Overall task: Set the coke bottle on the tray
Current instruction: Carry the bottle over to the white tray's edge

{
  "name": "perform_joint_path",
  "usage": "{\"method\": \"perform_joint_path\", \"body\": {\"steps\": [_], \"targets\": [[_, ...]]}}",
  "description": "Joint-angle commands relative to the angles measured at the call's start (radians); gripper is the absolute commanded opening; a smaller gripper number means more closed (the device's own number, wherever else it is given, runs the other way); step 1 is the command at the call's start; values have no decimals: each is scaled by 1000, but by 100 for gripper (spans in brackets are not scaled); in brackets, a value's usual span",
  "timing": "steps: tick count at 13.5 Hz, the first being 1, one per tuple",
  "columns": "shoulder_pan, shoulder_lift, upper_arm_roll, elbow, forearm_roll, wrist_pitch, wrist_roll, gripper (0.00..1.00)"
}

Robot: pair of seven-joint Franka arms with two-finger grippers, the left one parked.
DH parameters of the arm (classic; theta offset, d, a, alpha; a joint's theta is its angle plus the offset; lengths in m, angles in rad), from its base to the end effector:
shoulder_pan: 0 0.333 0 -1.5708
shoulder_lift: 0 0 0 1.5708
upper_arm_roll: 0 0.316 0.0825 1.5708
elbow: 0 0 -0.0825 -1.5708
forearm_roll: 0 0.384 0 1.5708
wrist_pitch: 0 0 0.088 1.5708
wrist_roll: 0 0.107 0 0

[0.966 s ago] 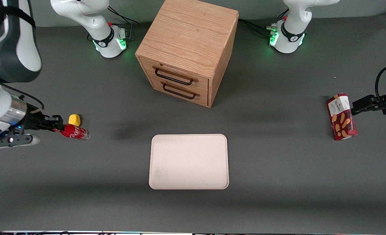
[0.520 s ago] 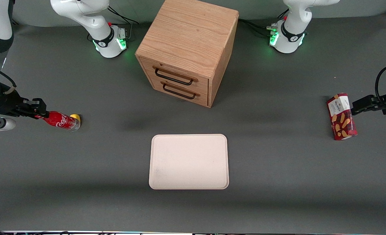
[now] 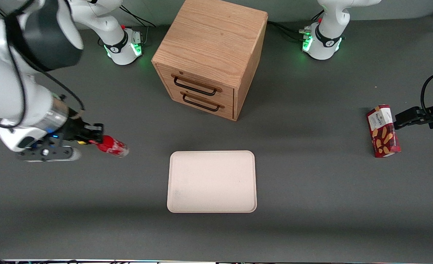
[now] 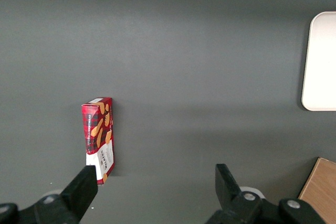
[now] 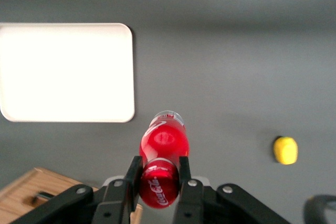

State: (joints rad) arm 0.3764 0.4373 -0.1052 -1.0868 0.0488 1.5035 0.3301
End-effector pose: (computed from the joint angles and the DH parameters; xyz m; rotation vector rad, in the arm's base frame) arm 0.6426 0.2025 0.5769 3.1391 -0.0732 -0.0297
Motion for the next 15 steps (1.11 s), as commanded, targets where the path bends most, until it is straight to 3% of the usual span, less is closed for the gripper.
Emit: {"method": "perform_joint_path", "body": {"steps": [1, 5, 13, 15], "targets": [[29, 138, 51, 183, 3, -29, 185, 0], [29, 192, 133, 202, 2, 75, 328, 0], [36, 296, 127, 200, -9, 210, 331, 0], [38, 334, 124, 197, -41, 236, 333, 0]]}}
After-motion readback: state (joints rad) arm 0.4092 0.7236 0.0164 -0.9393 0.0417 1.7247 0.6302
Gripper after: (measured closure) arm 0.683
